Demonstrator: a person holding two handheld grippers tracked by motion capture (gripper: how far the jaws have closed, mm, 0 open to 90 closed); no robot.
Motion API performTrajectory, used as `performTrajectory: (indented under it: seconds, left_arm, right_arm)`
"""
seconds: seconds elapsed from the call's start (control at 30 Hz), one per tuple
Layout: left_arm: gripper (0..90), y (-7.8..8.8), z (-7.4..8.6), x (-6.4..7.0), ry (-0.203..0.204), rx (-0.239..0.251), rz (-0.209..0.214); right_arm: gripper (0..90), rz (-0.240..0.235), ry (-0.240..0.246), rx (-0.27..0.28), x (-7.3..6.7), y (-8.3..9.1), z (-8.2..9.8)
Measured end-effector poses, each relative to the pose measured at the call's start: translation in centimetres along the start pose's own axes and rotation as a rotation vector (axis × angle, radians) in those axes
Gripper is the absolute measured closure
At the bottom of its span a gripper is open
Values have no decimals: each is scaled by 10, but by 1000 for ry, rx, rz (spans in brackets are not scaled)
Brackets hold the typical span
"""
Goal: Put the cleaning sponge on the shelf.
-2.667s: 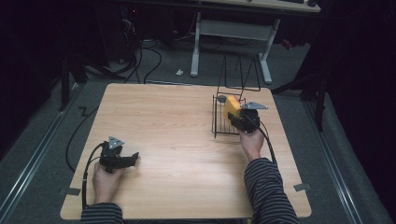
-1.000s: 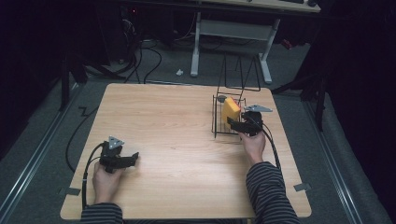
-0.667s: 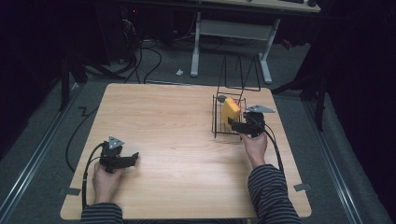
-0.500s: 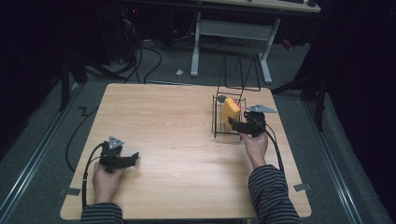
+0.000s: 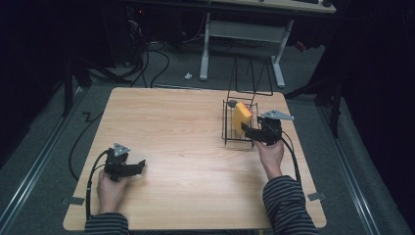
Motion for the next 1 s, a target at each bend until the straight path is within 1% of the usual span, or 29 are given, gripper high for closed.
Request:
performTrajectory:
  seconds: [0.1,0.13,0.17,0.4,0.5,0.57,0.6,0.73,0.87,1.0]
  left_arm:
    - [172,0,0,0,0,0,0]
    - [172,0,0,0,0,0,0]
    - [172,0,0,0,0,0,0]
    - [172,0,0,0,0,0,0]
    - [172,0,0,0,0,0,0]
    - [172,0,0,0,0,0,0]
    - [172,0,0,0,0,0,0]
    - [172,0,0,0,0,0,0]
    - [172,0,0,0,0,0,0]
    - [172,0,0,0,0,0,0]
  right_arm:
    - [255,1,-4,9,0,6,-3]
    - [256,1,2,14,1,7,-4]
    - [258,-1,-6,15,1,9,-4]
    - [278,-2,-3,22,2,17,-6]
    - [291,-11,-7,26,1,21,-6]
    - [306,-1,-3,47,3,26,-7]
    - [306,1,-10,54,4,29,-6]
    - [306,2,-7,44,6,37,-2]
    - [313,5,-10,75,7,50,-3]
    - [313,3,-15,81,8,60,2]
Point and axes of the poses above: each handheld gripper's, and its own axes: y roughly backward along the jaws, z roughly out of its underside, x roughly to its right, the point moved 10 cm from there along -y, roughly forward along the jaws, and after that the axes turned 13 degrees about y, right-handed, at the moved point
